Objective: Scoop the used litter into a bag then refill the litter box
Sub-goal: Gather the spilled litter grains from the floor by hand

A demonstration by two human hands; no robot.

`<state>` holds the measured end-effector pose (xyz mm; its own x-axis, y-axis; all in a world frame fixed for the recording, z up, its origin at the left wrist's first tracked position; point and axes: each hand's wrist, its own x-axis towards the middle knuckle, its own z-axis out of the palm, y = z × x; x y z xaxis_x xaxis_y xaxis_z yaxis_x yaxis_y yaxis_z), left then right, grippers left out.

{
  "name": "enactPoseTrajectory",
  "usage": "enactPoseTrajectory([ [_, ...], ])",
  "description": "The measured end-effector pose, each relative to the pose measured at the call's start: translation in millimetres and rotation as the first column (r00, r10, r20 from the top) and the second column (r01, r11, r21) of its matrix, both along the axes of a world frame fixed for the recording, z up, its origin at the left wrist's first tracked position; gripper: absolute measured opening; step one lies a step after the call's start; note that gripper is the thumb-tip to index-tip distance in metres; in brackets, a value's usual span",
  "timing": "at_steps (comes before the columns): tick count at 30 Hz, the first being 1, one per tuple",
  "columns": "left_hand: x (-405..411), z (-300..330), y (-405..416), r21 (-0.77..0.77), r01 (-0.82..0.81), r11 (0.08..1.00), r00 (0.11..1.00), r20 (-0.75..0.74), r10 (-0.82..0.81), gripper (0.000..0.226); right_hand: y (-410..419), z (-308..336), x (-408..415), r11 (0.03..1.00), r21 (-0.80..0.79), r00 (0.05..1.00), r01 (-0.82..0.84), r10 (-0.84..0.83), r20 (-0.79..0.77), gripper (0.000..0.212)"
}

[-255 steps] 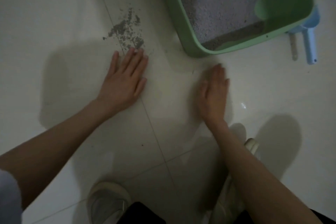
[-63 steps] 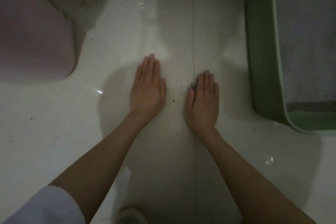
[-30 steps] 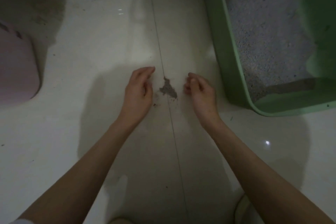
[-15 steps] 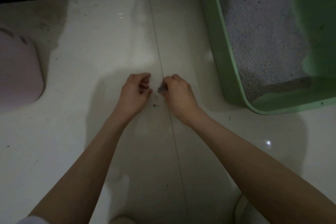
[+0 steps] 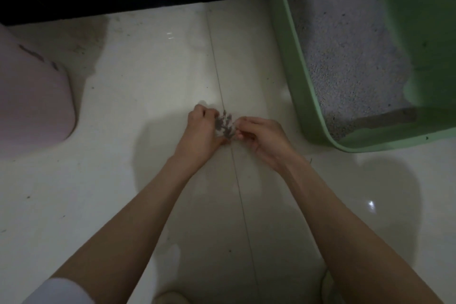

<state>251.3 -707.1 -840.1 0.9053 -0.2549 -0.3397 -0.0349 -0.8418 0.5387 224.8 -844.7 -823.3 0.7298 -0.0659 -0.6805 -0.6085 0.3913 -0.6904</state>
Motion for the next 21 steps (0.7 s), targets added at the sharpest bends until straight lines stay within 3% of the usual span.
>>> enactPoseTrajectory([
  [2, -3, 2, -14, 0.075, 0.007, 0.997, 1.0, 0.023, -0.008, 0.073, -11, 4, -9, 0.963, 0.256, 0.997, 0.081, -0.074, -0.036, 0.018],
  [6, -4, 5, -31, 0.09, -0.08, 0.993, 0.997, 0.02, 0.078, 0.057, -25, 6, -18, 0.898, 0.423, 0.992, 0.12, -0.123, -0.019, 0.012],
  [12, -3, 5, -32, 0.133, -0.111, 0.985, 0.993, 0.04, 0.107, 0.023, -28, 4, -21, 0.935, 0.35, 0.998, 0.064, -0.055, -0.034, 0.027],
  [16, 1, 6, -33, 0.156, -0.087, 0.984, 0.996, -0.004, 0.089, 0.024, -24, 3, -24, 0.969, 0.236, 0.998, 0.07, -0.068, -0.015, 0.026],
  [21, 8, 9, -30, 0.123, -0.109, 0.986, 0.987, -0.107, 0.123, 0.026, -19, 2, -32, 0.969, 0.226, 0.995, 0.097, -0.086, -0.057, 0.021],
])
